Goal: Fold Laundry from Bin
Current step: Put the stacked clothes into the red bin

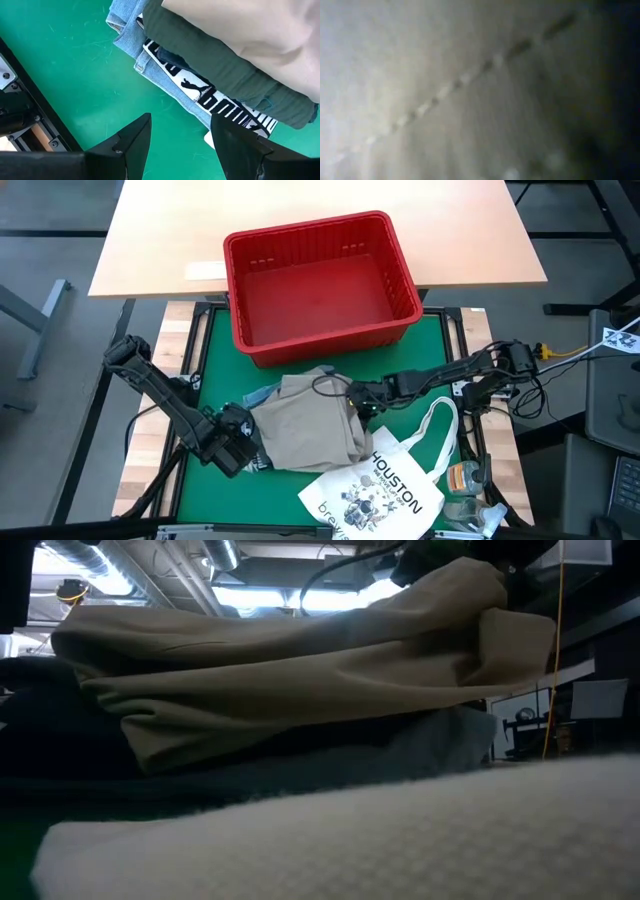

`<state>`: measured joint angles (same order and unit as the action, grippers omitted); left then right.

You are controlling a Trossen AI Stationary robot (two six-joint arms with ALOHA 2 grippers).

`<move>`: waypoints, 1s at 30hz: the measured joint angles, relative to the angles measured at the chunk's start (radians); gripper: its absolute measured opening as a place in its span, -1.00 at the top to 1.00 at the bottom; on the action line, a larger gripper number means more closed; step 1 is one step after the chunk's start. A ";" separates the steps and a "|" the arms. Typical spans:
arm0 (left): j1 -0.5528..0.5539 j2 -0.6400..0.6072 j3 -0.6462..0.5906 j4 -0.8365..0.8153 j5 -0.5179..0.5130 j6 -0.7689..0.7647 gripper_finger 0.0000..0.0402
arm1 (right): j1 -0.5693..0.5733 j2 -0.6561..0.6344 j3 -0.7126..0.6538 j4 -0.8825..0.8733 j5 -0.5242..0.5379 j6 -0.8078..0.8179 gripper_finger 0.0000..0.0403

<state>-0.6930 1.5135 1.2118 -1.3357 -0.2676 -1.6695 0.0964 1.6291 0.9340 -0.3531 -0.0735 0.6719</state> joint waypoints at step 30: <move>0.072 0.000 0.000 -0.006 -0.052 0.030 0.01 | 0.001 -0.002 0.002 -0.144 -0.008 0.000 0.91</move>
<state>-0.6208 1.5135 1.2118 -1.3416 -0.3200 -1.6390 0.0978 1.6276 0.9360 -0.4969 -0.0811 0.6720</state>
